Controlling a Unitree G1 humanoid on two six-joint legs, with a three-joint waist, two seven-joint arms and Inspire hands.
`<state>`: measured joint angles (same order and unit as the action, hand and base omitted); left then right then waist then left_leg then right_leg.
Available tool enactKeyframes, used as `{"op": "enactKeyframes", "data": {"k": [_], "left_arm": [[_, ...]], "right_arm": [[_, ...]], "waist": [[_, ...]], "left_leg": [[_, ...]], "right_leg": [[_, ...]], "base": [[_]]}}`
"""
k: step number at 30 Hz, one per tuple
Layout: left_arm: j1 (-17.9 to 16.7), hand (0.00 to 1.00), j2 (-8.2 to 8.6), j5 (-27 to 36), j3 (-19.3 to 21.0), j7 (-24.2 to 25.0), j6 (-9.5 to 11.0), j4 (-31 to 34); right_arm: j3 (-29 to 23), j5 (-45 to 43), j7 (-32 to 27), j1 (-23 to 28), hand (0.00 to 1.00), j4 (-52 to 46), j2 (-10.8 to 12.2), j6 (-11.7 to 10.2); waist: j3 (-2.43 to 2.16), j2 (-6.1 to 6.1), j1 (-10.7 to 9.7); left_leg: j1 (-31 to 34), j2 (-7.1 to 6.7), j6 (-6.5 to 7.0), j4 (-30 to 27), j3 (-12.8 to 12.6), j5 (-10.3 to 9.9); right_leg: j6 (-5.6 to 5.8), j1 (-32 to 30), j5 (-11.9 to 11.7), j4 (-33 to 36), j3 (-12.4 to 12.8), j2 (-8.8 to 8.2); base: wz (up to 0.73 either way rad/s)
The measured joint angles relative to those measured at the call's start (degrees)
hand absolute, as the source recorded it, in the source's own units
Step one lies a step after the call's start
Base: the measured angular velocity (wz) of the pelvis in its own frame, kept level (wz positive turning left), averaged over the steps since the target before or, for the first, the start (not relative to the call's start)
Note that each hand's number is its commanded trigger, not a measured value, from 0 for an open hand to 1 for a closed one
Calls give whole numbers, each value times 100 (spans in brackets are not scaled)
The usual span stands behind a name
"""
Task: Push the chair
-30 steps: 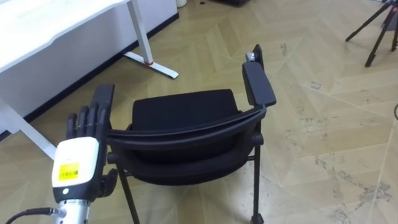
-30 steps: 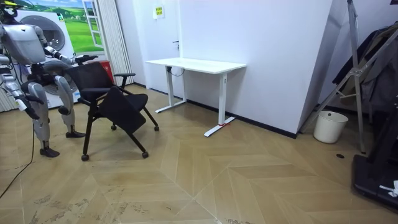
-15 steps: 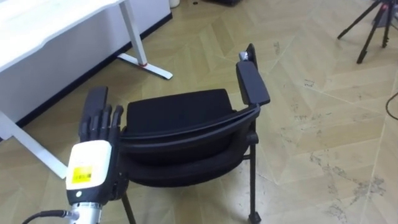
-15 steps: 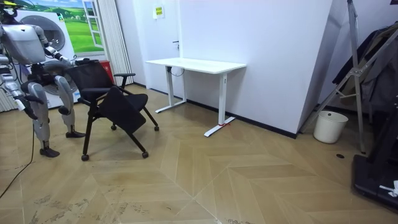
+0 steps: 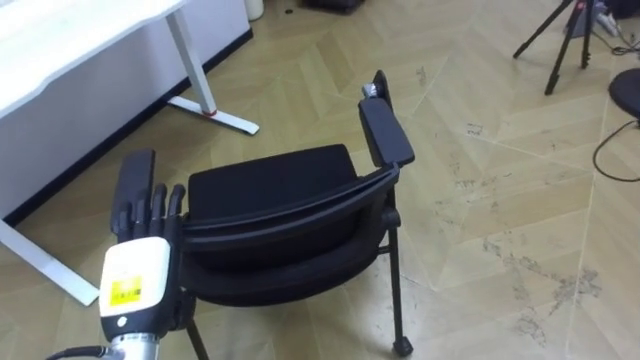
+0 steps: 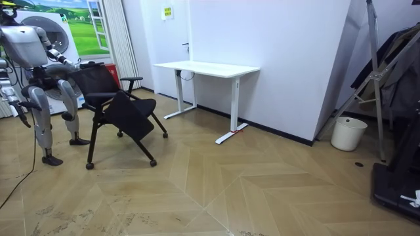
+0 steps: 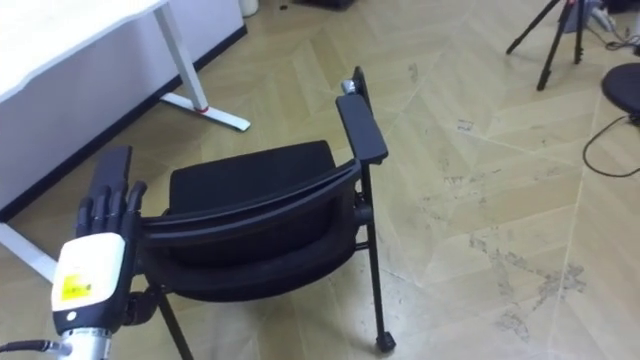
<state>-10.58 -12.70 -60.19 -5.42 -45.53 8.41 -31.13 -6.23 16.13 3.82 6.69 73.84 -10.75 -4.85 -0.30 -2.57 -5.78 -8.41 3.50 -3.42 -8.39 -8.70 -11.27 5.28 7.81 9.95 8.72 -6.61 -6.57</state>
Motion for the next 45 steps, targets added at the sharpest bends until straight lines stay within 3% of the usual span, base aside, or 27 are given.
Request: {"op": "enactKeyframes", "data": {"k": [5,10,16,25,31,38,45], "left_arm": [[0,0,20,0,21,-46,-98,1],[26,0,21,16,27,-38,-218,45],[154,0,19,446,14,-47,-192,-58],[335,0,0,869,31,-54,-176,-302],[353,0,-8,891,71,-60,-141,-315],[450,0,-186,897,74,97,-191,-313],[479,0,-221,885,66,114,-316,-312]], "right_arm": [[53,170,-56,12,0,-20,6,13],[53,172,-117,50,0,-81,7,63],[48,224,-130,254,0,-272,5,61],[49,161,-137,396,0,-272,-6,75],[53,141,-132,403,0,-275,-8,121],[266,148,-127,335,0,-284,-31,121],[274,151,-129,329,0,-316,-42,119]], "waist": [[-1,0,0],[-3,8,-21],[2,32,-63],[23,30,-182],[32,27,-187],[52,17,-186],[58,-13,-201]], "left_leg": [[4,0,35,52,-34,5],[-12,3,37,57,-41,7],[-31,5,37,51,-44,7],[-34,6,42,13,-71,10],[-29,6,45,14,-80,11],[-20,6,45,29,-127,11],[-15,6,45,71,-164,11]], "right_leg": [[-4,-80,-17,-2,178,39],[-6,-83,-18,8,184,44],[-7,-53,-18,2,212,45],[-15,-55,-18,18,506,93],[-19,-81,-21,32,561,103],[-31,-105,-28,8,752,132],[-35,-152,-31,2,788,138]], "base": [[-9],[0],[-1],[-1],[-1],[-3],[-2]]}}
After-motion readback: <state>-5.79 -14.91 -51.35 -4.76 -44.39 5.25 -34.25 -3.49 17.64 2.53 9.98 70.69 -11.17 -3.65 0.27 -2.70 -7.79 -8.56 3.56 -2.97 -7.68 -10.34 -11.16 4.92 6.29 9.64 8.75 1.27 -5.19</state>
